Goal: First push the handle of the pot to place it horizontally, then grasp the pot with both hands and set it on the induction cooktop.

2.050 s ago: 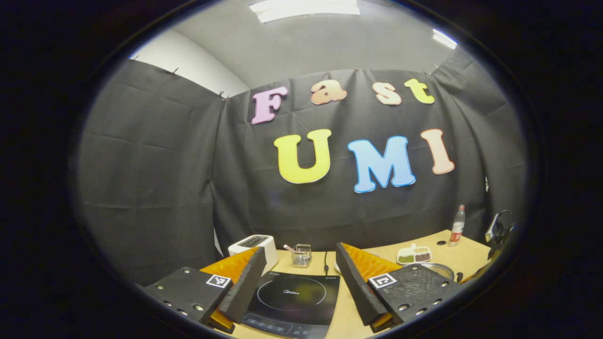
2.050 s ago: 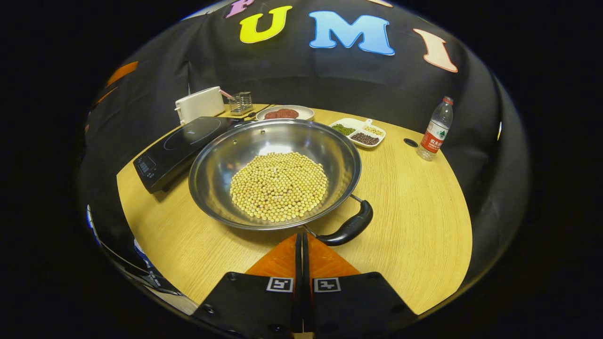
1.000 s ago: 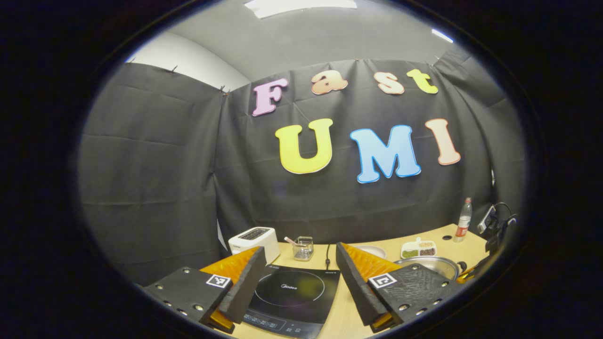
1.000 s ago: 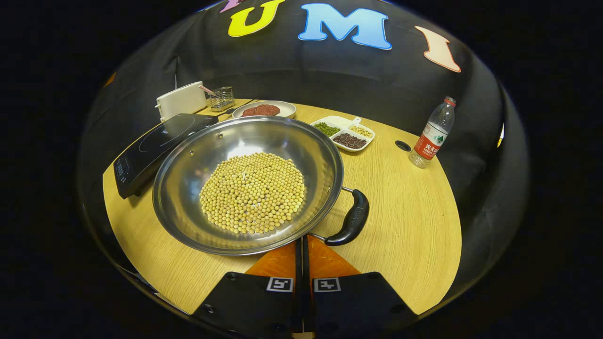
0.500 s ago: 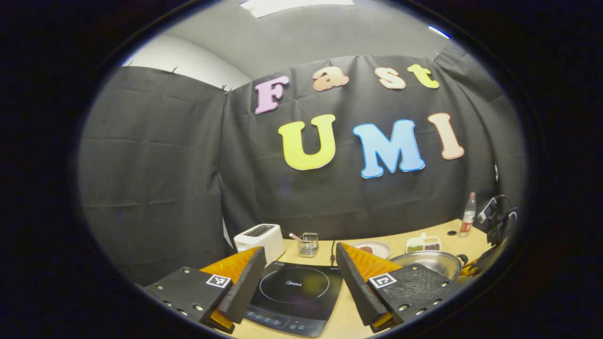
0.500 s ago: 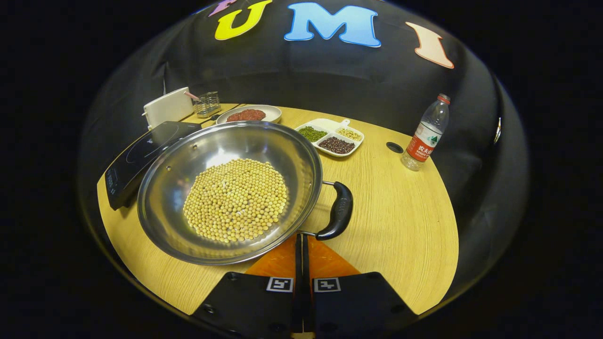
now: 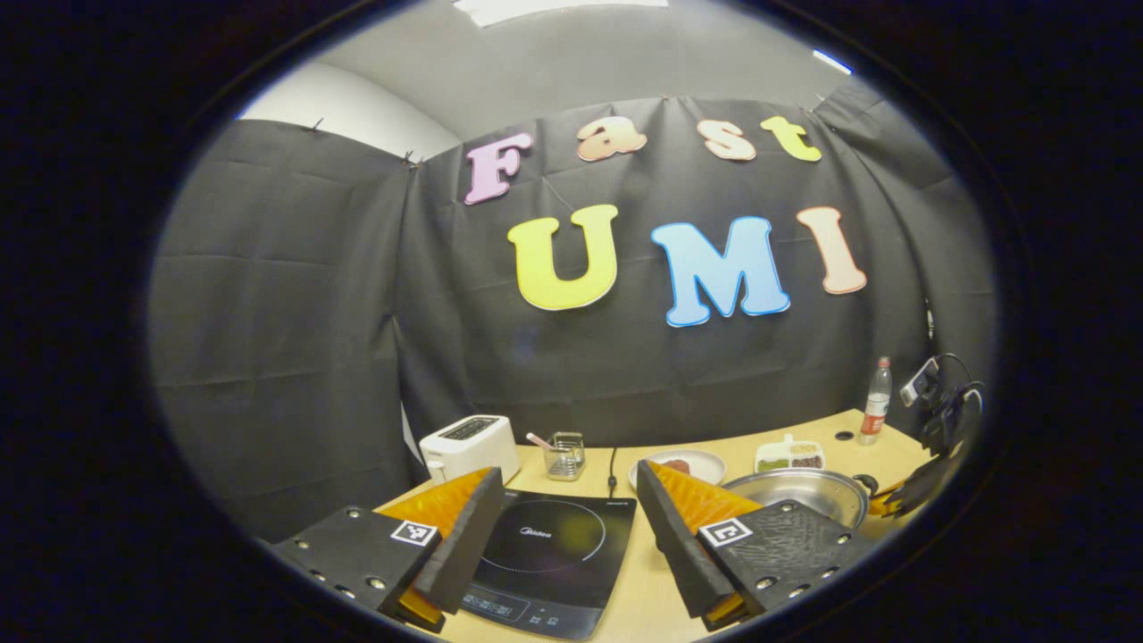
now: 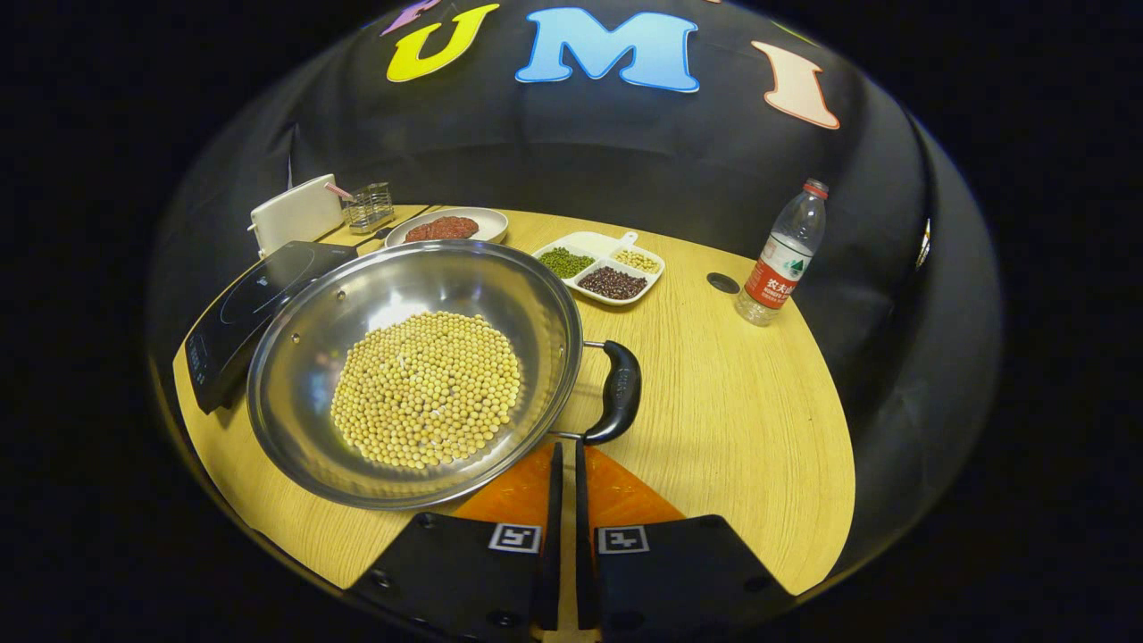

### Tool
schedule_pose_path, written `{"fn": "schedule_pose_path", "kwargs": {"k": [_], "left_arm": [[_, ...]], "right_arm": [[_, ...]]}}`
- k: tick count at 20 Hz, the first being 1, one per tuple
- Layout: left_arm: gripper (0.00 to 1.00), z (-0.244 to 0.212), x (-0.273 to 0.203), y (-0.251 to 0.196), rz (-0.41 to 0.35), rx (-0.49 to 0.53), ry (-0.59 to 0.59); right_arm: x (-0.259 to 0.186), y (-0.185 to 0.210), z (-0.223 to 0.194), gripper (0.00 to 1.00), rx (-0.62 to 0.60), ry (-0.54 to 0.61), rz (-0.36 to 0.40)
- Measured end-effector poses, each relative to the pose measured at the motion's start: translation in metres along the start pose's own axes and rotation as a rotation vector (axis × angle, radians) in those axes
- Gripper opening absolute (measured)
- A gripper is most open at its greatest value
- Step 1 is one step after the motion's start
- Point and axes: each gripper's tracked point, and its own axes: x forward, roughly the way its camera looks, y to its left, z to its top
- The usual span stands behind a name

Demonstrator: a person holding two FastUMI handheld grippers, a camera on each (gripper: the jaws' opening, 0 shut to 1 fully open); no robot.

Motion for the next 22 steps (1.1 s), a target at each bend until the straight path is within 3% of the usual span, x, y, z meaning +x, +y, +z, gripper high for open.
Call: {"fn": "schedule_pose_path", "kwargs": {"k": [3,4,5,6,8,12,22], "left_arm": [[0.89,-0.006,0.009,-0.014,-0.052,-0.011,0.002],[0.9,-0.007,0.012,-0.019,-0.07,-0.018,0.003],[0.89,-0.01,0.015,-0.022,-0.086,-0.023,0.005],[0.9,-0.011,0.018,-0.026,-0.101,-0.025,0.008],[0.9,-0.014,0.03,-0.034,-0.125,-0.028,0.01],[0.89,-0.028,0.059,-0.049,-0.178,-0.041,0.036],[0.9,-0.104,0.123,-0.091,-0.279,-0.071,0.227]], "right_arm": [[-0.022,-0.003,0.016,0.28,0.036,-0.077,-0.025],[-0.03,-0.003,0.023,0.42,0.056,-0.114,-0.031],[-0.037,-0.005,0.031,0.51,0.08,-0.148,-0.039],[-0.041,-0.008,0.037,0.76,0.102,-0.177,-0.059],[-0.051,-0.017,0.051,0.97,0.141,-0.24,-0.106],[-0.061,-0.021,0.068,0.97,0.164,-0.303,-0.129],[-0.03,-0.024,0.07,0.97,0.196,-0.265,-0.12]]}}
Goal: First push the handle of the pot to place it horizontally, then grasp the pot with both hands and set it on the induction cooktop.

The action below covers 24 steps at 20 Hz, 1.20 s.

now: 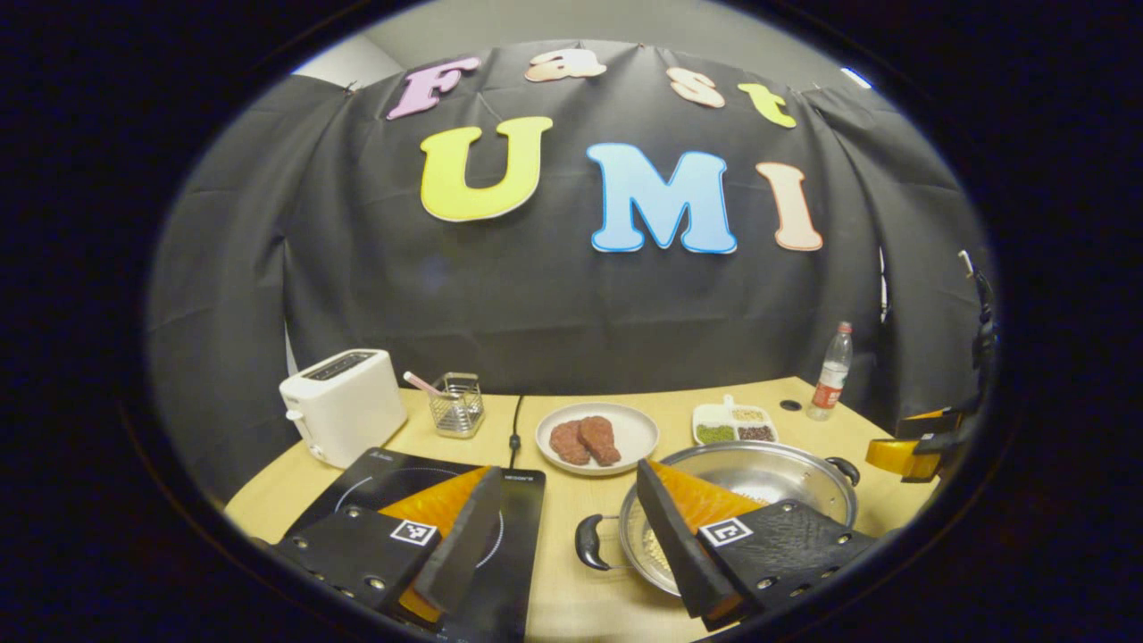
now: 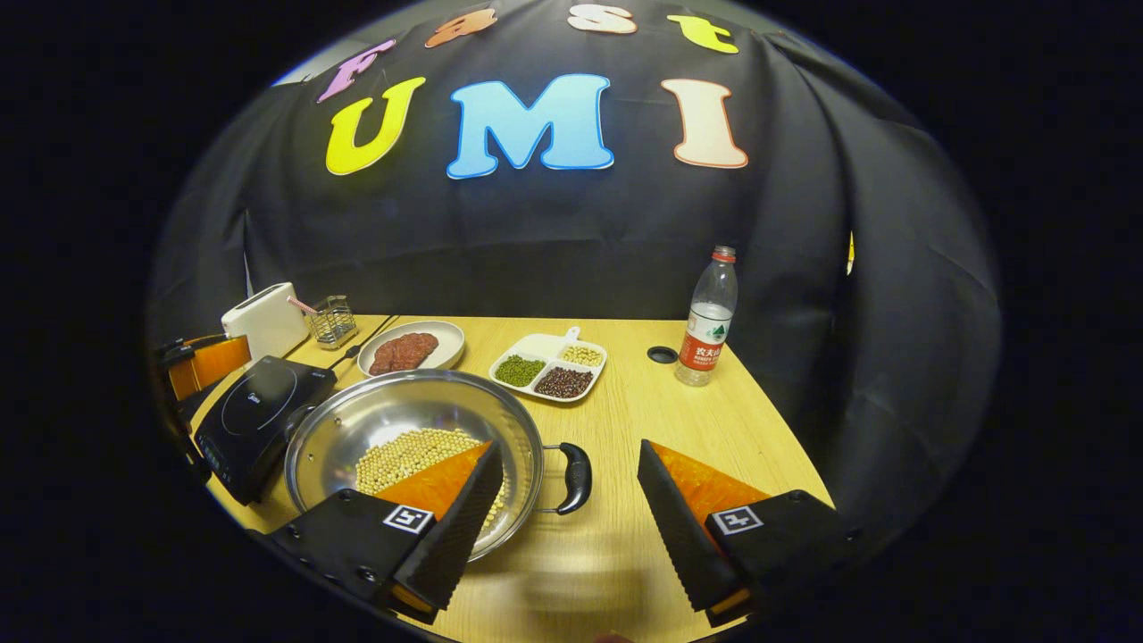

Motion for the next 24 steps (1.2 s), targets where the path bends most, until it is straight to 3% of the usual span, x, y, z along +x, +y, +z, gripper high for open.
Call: {"fn": "schedule_pose_path", "kwargs": {"k": [10,18,24], "left_arm": [[0.91,-0.081,0.05,-0.02,-0.057,-0.039,0.206],[0.91,-0.116,0.062,-0.037,-0.102,-0.036,0.307],[0.91,-0.126,0.072,-0.033,-0.069,-0.006,0.33]], "right_arm": [[0.033,0.008,-0.02,0.98,0.015,0.068,0.016],[0.051,0.015,-0.049,0.98,0.037,0.158,0.026],[0.061,0.011,-0.063,0.98,0.066,0.213,0.019]]}}
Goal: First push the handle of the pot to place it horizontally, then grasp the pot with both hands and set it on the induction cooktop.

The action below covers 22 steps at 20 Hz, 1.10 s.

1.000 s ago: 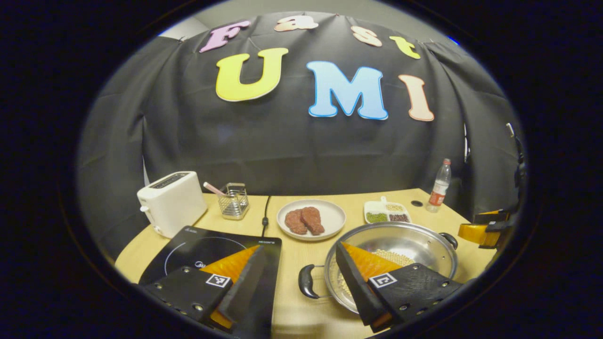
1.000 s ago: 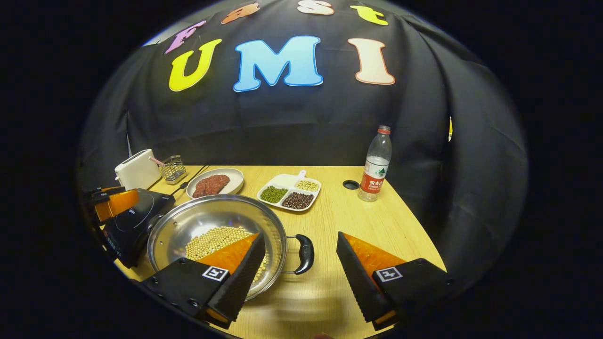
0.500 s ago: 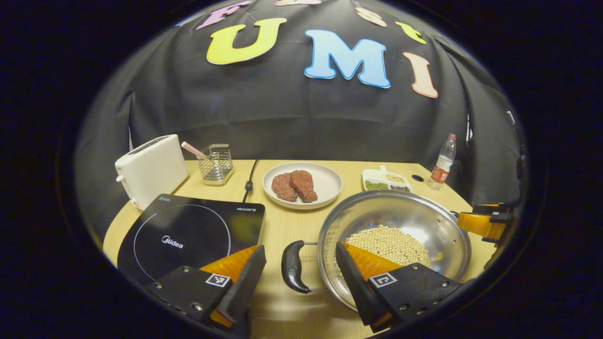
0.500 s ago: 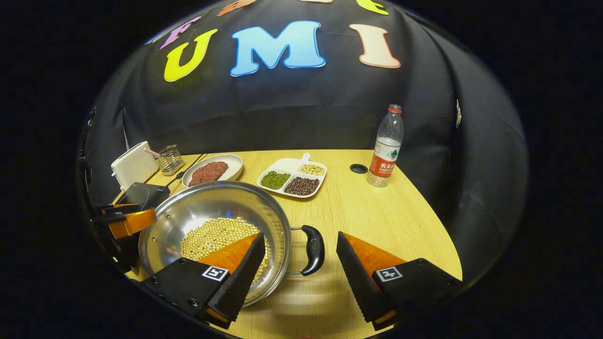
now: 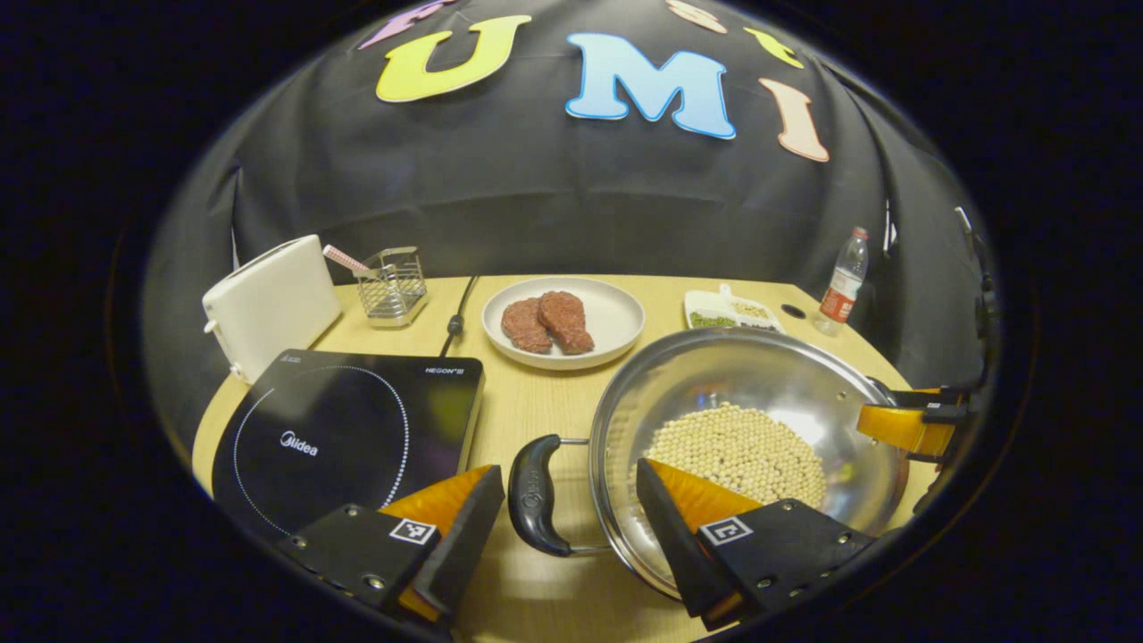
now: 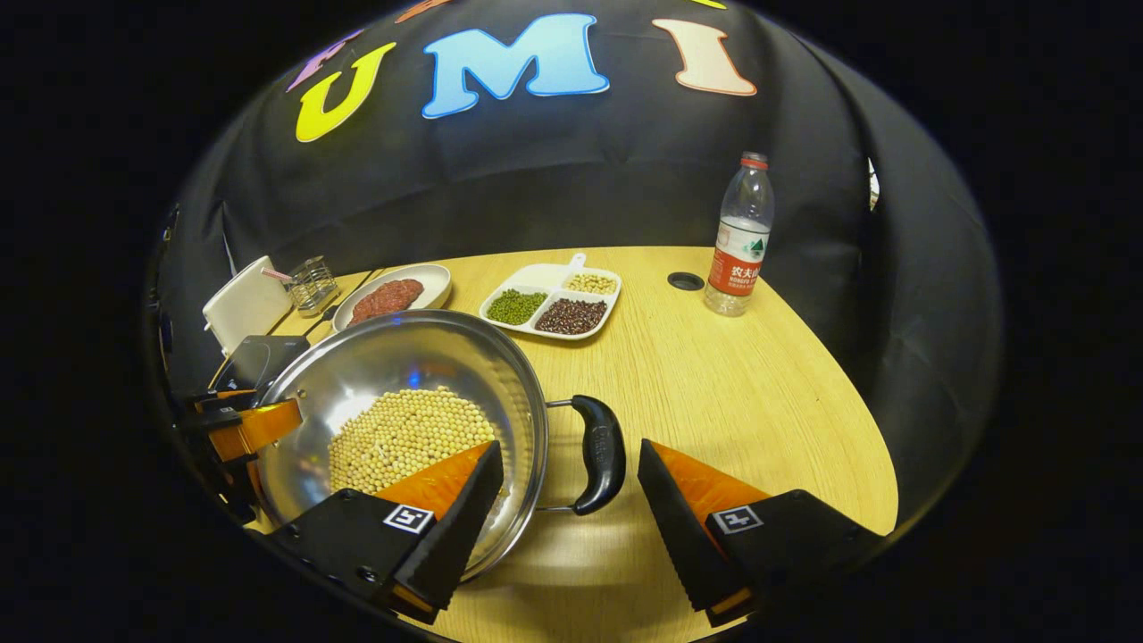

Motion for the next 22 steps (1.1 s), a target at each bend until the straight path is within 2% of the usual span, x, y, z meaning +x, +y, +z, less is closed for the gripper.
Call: {"fn": "schedule_pose_path", "kwargs": {"k": [3,5,6,7,8,9,11,13,14,17,18,22], "left_arm": [[0.89,-0.004,0.001,-0.002,0.006,-0.01,0.019],[0.8,-0.003,0.002,-0.001,0.007,-0.034,0.007],[0.8,-0.003,0.003,-0.002,0.002,-0.047,0.007],[0.75,-0.004,0.003,-0.001,0.003,-0.058,0.01],[0.67,-0.005,0.002,-0.001,0.0,-0.07,0.011],[0.65,-0.005,0.003,0.0,0.001,-0.074,0.012],[0.6,-0.005,0.003,0.001,0.005,-0.078,0.012],[0.61,-0.005,0.003,0.001,0.009,-0.087,0.012],[0.6,-0.005,0.002,0.001,0.012,-0.094,0.017],[0.55,-0.004,0.001,0.0,0.014,-0.104,0.028],[0.51,-0.003,0.0,-0.001,0.02,-0.106,0.028],[0.52,0.001,-0.009,-0.002,0.045,-0.099,0.023]], "right_arm": [[0.003,0.003,-0.002,0.94,0.018,0.018,0.015],[0.004,0.003,-0.002,0.87,0.023,0.025,0.018],[0.004,0.003,-0.002,0.8,0.023,0.025,0.019],[0.005,0.003,-0.002,0.82,0.024,0.024,0.02],[0.005,0.003,-0.002,0.71,0.025,0.025,0.017],[0.005,0.003,-0.002,0.67,0.027,0.026,0.016],[0.005,0.003,-0.002,0.7,0.046,0.032,0.018],[0.006,0.004,-0.001,0.63,0.087,0.042,0.02],[0.006,0.004,-0.001,0.55,0.102,0.05,0.025],[0.007,0.006,-0.002,0.43,0.103,0.06,0.025],[0.004,0.005,0.0,0.46,0.1,0.057,0.024],[0.0,0.006,0.002,0.46,0.093,0.061,0.041]]}}
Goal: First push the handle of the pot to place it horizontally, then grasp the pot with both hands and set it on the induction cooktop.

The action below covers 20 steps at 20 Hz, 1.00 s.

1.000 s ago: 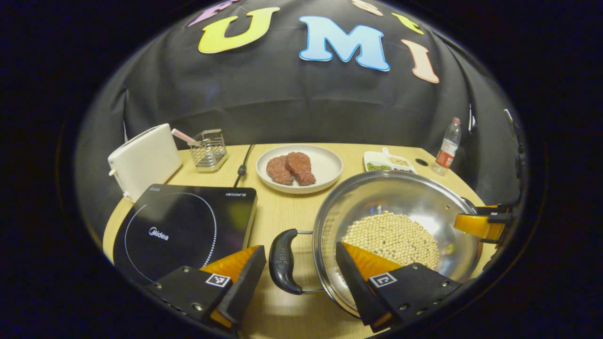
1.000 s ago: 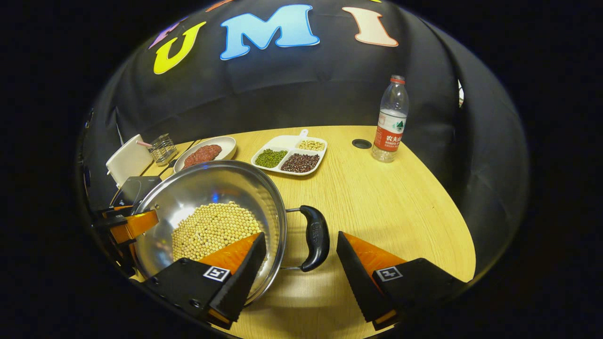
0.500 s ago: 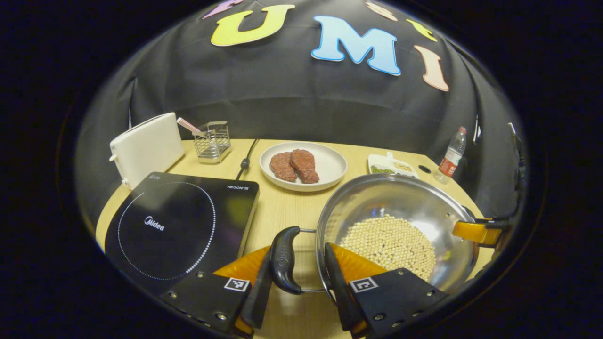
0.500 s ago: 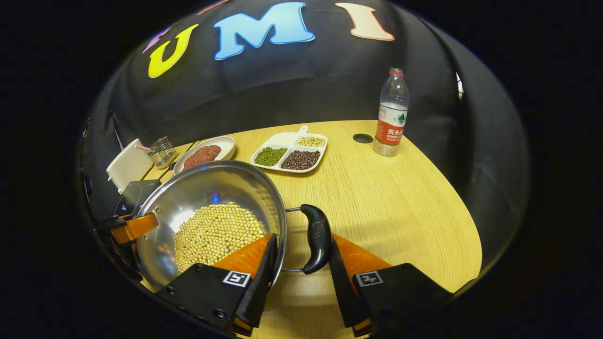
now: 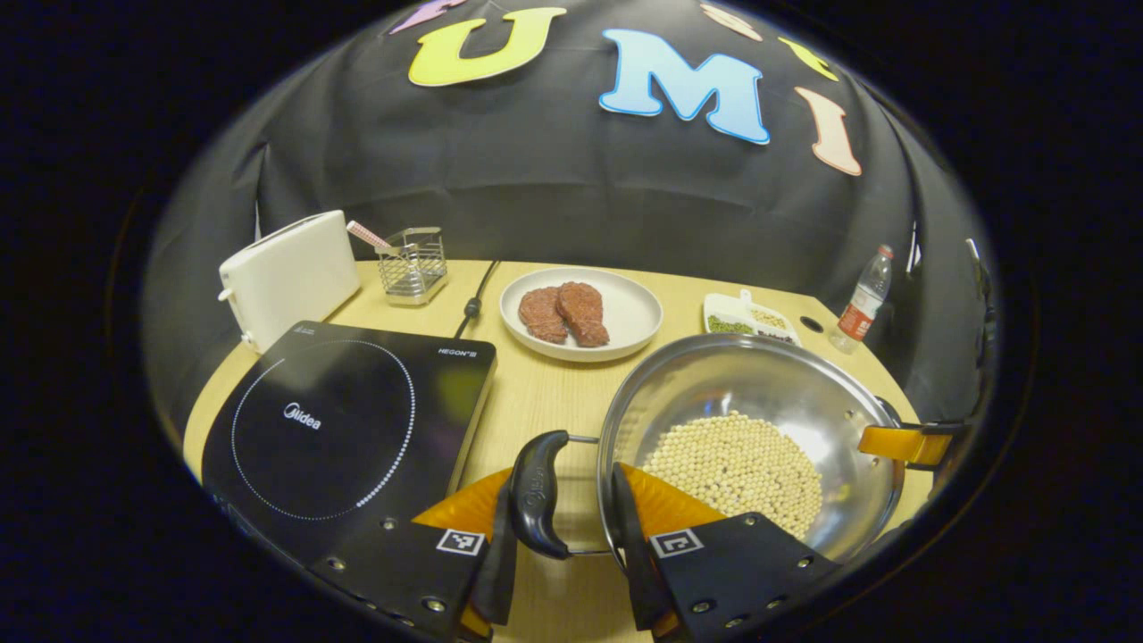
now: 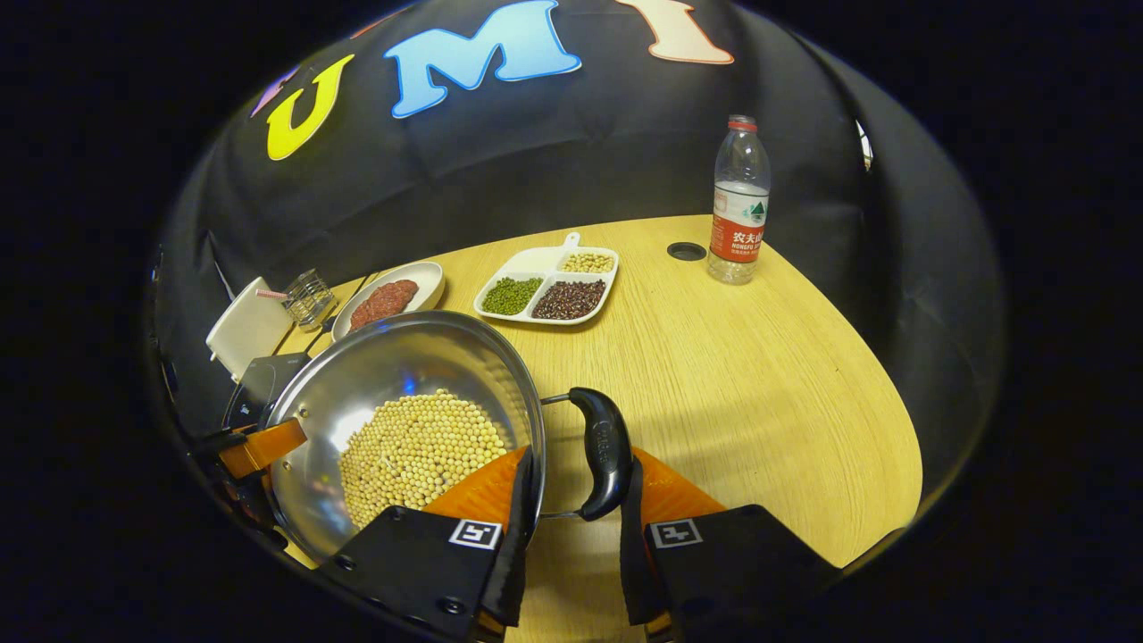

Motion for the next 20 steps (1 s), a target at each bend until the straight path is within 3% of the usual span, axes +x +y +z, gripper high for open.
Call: {"fn": "schedule_pose_path", "kwargs": {"k": [4,8,11,12,16,17,20], "left_arm": [[0.49,0.015,-0.021,-0.002,0.007,-0.016,-0.027],[0.52,0.031,-0.036,0.005,0.003,-0.023,-0.049],[0.49,0.043,-0.049,0.016,-0.009,-0.011,-0.065],[0.52,0.048,-0.051,0.019,-0.017,-0.009,-0.068],[0.52,0.061,-0.064,0.035,-0.044,0.012,-0.083],[0.55,0.063,-0.066,0.041,-0.05,0.011,-0.083],[0.49,0.065,-0.072,0.06,-0.057,0.007,-0.08]], "right_arm": [[-0.019,0.002,0.016,0.46,-0.032,-0.029,0.008],[-0.037,0.014,0.03,0.42,-0.041,-0.059,0.009],[-0.05,0.028,0.034,0.46,-0.026,-0.079,0.005],[-0.054,0.032,0.034,0.42,-0.02,-0.085,0.001],[-0.072,0.051,0.035,0.46,-0.004,-0.106,-0.023],[-0.075,0.056,0.036,0.42,-0.001,-0.109,-0.027],[-0.081,0.075,0.033,0.46,0.004,-0.103,-0.032]]}}
